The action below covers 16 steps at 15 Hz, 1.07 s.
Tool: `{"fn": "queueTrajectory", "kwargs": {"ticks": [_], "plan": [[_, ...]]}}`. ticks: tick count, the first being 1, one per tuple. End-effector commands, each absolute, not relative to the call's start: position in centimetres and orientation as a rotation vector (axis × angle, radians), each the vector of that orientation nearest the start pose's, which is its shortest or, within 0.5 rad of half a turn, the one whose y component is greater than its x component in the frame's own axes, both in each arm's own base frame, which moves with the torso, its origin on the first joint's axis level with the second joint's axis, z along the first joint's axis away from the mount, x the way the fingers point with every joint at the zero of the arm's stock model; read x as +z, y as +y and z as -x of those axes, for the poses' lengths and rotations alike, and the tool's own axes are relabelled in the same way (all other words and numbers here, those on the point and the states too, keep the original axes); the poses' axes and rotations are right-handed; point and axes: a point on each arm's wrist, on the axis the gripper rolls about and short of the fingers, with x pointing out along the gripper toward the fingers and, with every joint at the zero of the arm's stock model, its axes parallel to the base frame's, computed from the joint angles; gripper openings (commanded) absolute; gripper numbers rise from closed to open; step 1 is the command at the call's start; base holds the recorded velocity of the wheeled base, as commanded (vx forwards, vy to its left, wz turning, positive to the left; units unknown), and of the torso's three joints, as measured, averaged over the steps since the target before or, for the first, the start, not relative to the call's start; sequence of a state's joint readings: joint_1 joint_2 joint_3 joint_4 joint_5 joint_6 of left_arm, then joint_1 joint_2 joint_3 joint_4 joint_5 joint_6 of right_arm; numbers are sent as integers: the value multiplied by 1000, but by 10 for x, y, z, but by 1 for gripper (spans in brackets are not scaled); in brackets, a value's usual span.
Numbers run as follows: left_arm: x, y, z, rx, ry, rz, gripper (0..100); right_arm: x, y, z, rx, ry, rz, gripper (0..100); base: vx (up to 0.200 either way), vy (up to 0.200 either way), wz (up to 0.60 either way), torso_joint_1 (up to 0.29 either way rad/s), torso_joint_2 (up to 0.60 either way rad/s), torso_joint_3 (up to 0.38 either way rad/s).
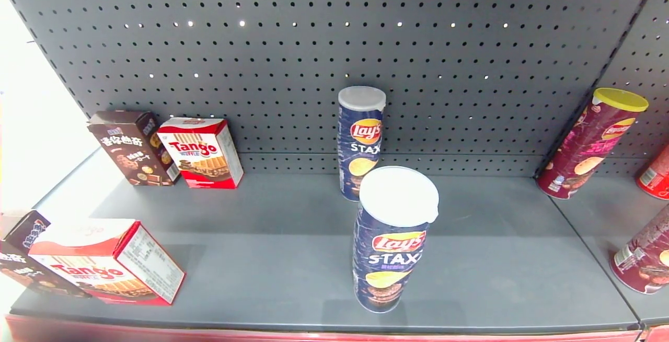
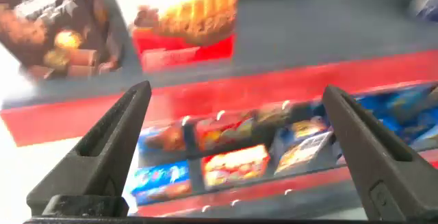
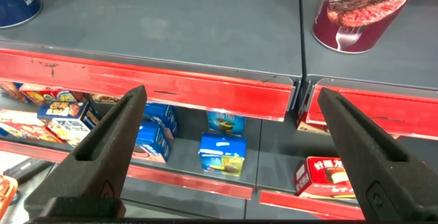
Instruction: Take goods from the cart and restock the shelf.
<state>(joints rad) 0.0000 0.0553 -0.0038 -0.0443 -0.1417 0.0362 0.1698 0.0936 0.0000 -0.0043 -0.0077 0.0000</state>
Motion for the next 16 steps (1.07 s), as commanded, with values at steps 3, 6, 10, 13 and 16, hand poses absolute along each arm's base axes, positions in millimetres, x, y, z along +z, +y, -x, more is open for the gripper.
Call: {"fn": "queueTrajectory", "kwargs": {"ticks": [3, 6, 10, 13, 16], "plan": [[75, -1, 23, -46, 2, -35, 100, 78, -3, 15, 162, 90, 8, 100, 0, 0, 0, 0, 0, 0], [75, -1, 23, -48, 2, -34, 100, 78, -3, 15, 163, 90, 10, 100, 0, 0, 0, 0, 0, 0], [75, 2, 23, 74, 6, -42, 100, 78, -3, 15, 162, 90, 8, 100, 0, 0, 0, 0, 0, 0], [76, 1, 23, 21, 2, -40, 100, 78, -3, 15, 161, 90, 8, 100, 0, 0, 0, 0, 0, 0], [76, -1, 23, -38, 1, -23, 100, 78, -3, 15, 163, 90, 10, 100, 0, 0, 0, 0, 0, 0]]}}
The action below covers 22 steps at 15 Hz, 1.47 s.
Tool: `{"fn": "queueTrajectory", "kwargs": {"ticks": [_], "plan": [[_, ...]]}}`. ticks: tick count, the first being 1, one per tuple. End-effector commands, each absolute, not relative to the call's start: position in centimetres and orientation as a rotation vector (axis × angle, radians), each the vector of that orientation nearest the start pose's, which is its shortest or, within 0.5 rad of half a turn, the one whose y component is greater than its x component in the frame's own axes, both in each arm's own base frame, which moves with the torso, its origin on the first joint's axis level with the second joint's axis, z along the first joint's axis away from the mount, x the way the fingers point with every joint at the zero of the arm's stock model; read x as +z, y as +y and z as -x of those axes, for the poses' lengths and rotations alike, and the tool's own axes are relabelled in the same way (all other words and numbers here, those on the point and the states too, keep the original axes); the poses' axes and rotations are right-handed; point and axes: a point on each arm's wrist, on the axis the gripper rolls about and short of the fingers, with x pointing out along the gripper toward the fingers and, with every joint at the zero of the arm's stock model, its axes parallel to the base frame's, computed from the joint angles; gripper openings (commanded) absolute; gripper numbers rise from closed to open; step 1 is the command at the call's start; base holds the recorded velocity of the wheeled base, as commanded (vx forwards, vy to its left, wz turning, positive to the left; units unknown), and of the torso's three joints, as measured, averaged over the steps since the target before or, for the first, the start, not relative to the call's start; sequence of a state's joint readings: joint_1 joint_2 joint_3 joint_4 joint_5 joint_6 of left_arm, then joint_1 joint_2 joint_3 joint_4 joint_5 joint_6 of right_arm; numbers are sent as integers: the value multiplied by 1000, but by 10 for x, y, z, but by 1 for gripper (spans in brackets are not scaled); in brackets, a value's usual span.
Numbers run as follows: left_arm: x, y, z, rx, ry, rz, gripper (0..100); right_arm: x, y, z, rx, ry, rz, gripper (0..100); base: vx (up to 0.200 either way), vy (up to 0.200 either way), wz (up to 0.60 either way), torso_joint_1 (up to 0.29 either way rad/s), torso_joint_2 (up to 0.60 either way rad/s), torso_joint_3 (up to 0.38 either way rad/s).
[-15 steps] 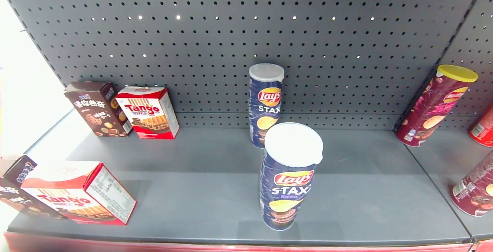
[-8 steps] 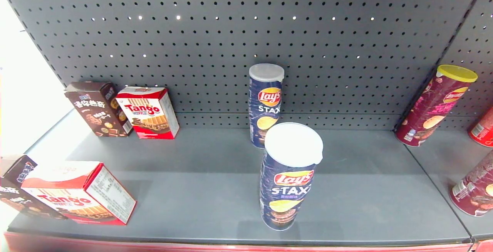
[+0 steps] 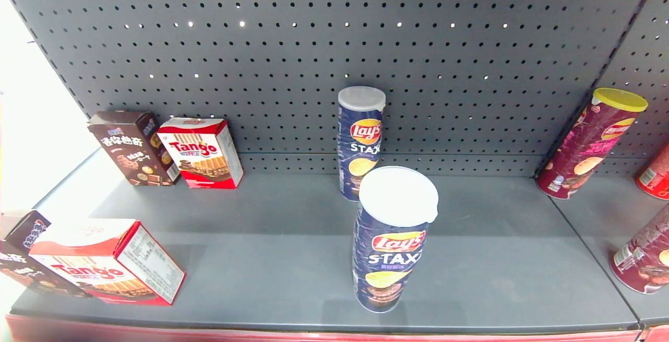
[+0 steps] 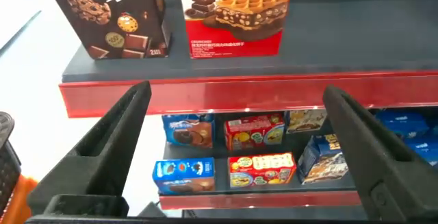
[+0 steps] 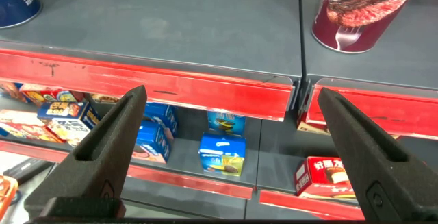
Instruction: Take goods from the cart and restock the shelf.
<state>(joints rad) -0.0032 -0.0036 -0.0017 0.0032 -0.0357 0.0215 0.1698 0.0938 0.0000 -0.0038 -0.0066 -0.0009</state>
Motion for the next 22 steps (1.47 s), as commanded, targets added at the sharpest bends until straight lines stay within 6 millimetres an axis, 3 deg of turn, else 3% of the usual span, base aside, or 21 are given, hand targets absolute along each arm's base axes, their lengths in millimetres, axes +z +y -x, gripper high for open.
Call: {"fn": "queueTrajectory", "kwargs": {"ticks": [1, 5, 6, 7, 8, 9, 11, 14, 17, 18, 19, 22], "plan": [[76, -1, 23, -40, 1, -23, 100, 78, -3, 15, 166, 90, 11, 100, 0, 0, 0, 0, 0, 0], [75, -1, 23, -38, 2, -34, 100, 78, -3, 15, 187, 96, 14, 100, 0, 0, 0, 0, 0, 0], [76, -1, 23, -48, 3, -57, 100, 79, -5, 14, 321, 91, 36, 100, 0, 0, 0, 0, 0, 0], [76, -1, 23, -58, 4, -57, 100, 114, -5, 14, 350, 38, 23, 100, 0, 0, 0, 0, 0, 0], [75, -1, 23, -60, 1, -57, 100, 156, 0, 0, 376, 85, -8, 100, 0, 0, 0, 0, 0, 0], [76, -1, 23, -60, 0, -57, 100, 172, 8, -17, 438, 155, -36, 100, 0, 0, 0, 0, 0, 0], [76, -1, 23, -63, 0, -60, 100, 176, 22, -35, 602, 246, -16, 100, 0, 0, 0, 0, 0, 0], [76, -1, 23, -61, 0, -58, 100, 187, 51, -74, 683, 323, 47, 100, 0, 0, 0, 0, 0, 0], [75, -1, 23, -61, 1, -55, 100, 207, 78, -112, 638, 345, 120, 100, 0, 0, 0, 0, 0, 0], [75, -1, 23, -61, 1, -55, 100, 207, 78, -112, 638, 345, 120, 100, 0, 0, 0, 0, 0, 0], [76, -1, 23, -61, 0, -55, 100, 208, 93, -134, 630, 350, 123, 100, 0, 0, 0, 0, 0, 0], [75, -1, 23, -60, 2, -49, 100, 198, 117, -158, 658, 335, 126, 100, 0, 0, 0, 0, 0, 0]]}}
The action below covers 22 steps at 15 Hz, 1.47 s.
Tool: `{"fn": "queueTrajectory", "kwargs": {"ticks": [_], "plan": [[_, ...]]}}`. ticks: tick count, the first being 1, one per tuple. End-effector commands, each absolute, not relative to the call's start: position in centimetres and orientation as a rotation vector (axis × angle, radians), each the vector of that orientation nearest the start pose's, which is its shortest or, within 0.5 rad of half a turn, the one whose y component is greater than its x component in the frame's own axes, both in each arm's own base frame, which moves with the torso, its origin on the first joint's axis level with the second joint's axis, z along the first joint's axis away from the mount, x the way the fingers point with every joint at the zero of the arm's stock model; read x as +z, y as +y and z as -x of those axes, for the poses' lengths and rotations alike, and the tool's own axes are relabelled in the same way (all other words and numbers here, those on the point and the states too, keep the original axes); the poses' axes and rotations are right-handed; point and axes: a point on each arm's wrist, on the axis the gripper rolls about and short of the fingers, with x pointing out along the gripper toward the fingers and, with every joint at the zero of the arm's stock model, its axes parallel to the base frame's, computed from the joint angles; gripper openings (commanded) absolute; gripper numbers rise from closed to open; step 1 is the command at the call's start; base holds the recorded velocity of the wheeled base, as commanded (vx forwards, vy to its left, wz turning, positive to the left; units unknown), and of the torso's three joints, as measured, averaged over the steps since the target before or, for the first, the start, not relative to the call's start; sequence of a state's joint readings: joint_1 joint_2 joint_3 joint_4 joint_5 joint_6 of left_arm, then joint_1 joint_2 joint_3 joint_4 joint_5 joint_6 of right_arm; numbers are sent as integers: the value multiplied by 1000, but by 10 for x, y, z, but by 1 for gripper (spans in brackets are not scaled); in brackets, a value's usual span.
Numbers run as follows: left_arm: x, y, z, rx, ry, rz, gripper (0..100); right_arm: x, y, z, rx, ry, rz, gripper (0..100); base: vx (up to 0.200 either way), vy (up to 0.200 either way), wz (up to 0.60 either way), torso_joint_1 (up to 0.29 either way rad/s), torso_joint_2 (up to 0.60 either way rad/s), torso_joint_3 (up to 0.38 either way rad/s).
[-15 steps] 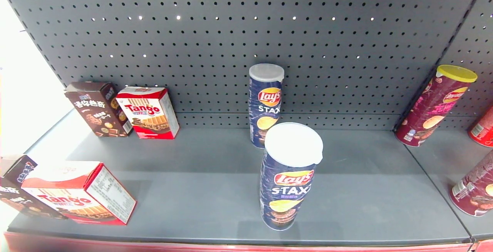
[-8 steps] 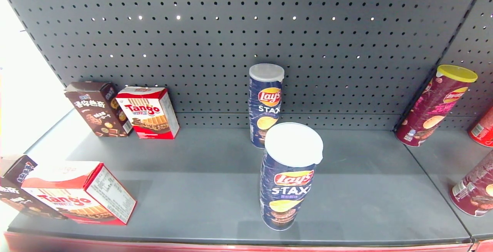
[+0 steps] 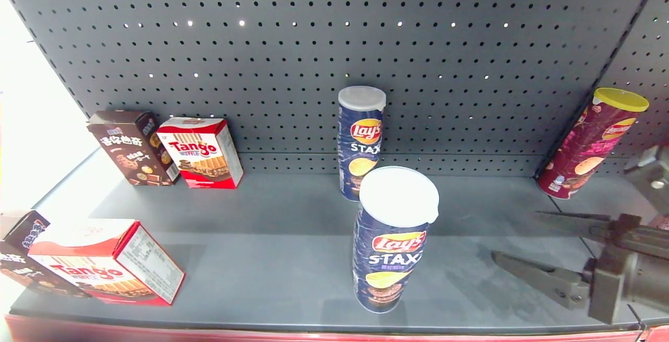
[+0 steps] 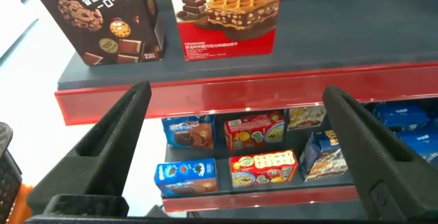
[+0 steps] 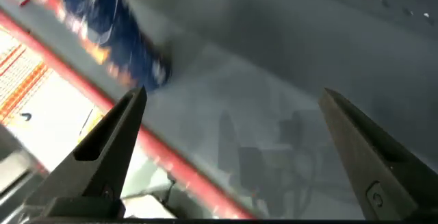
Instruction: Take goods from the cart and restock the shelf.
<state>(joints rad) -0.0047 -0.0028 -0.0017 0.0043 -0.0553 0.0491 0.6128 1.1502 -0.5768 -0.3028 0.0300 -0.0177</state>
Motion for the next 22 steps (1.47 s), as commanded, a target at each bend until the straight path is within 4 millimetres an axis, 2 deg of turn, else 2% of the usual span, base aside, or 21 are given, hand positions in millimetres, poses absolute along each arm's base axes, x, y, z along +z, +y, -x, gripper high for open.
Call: {"fn": "queueTrajectory", "kwargs": {"ticks": [1, 8, 15, 22], "plan": [[75, -1, 23, -58, 2, -40, 100, 197, 121, -162, 661, 343, 132, 100, 0, 0, 0, 0, 0, 0], [76, -1, 23, -54, 1, -28, 100, 184, 142, -169, 721, 396, 203, 100, 0, 0, 0, 0, 0, 0], [76, -1, 23, -54, 1, -28, 100, 178, 146, -171, 730, 418, 215, 100, 0, 0, 0, 0, 0, 0], [76, -1, 23, -54, 1, -25, 100, 176, 162, -186, 746, 417, 261, 100, 0, 0, 0, 0, 0, 0]]}}
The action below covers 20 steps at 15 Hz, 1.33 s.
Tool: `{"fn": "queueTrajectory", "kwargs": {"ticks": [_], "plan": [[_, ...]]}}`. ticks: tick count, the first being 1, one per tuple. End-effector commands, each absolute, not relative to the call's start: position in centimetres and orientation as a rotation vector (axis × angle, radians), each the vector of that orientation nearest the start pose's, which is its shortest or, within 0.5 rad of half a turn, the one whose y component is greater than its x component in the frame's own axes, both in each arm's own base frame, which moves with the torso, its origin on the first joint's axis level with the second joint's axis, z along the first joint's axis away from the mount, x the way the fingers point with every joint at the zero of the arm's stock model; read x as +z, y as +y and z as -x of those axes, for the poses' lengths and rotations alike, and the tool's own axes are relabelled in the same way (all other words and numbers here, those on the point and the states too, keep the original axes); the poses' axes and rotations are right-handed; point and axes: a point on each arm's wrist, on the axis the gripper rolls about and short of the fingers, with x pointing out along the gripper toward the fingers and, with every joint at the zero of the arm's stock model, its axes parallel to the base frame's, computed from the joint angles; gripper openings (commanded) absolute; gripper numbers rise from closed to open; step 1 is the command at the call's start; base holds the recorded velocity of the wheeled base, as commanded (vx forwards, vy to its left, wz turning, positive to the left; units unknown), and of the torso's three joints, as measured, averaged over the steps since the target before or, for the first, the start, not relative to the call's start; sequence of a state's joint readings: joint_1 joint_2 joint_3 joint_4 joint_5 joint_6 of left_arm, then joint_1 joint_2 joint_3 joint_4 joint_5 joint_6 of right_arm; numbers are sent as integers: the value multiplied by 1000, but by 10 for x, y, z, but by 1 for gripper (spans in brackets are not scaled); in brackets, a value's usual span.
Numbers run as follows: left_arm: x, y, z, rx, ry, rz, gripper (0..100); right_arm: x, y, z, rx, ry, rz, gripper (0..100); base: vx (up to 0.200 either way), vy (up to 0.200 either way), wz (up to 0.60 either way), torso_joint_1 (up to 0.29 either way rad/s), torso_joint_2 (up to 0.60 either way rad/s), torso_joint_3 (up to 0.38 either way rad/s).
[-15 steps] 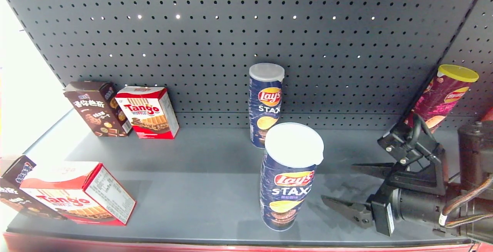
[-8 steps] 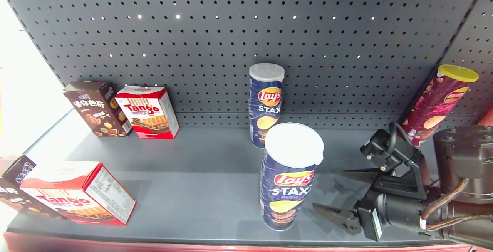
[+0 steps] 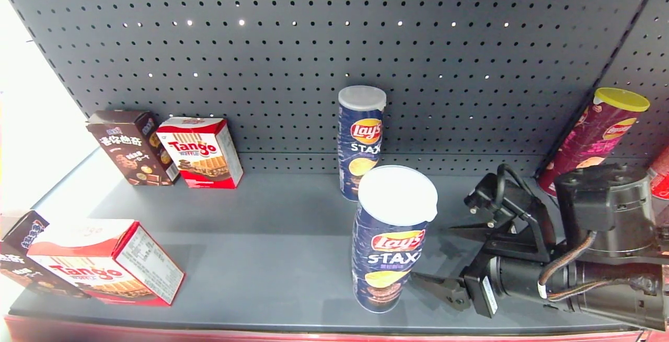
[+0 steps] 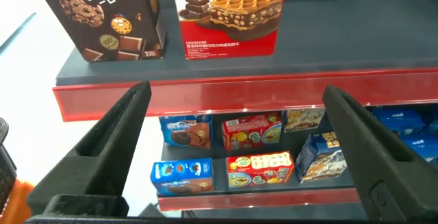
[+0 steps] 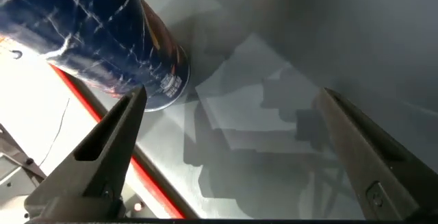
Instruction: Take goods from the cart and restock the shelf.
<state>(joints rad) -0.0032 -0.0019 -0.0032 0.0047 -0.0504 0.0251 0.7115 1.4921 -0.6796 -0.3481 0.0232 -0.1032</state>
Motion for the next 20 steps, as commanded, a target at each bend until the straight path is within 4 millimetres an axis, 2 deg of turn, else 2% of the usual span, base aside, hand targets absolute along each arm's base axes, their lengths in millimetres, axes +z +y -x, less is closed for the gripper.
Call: {"fn": "queueTrajectory", "kwargs": {"ticks": [1, 9, 20], "plan": [[76, -1, 23, -54, 1, -25, 100, 175, 164, -187, 752, 421, 264, 100, 0, 0, 0, 0, 0, 0], [76, -1, 23, -54, 1, -25, 100, 178, 165, -188, 751, 411, 260, 100, 0, 0, 0, 0, 0, 0], [76, -1, 23, -54, 1, -25, 100, 175, 178, -191, 779, 418, 270, 100, 0, 0, 0, 0, 0, 0]]}}
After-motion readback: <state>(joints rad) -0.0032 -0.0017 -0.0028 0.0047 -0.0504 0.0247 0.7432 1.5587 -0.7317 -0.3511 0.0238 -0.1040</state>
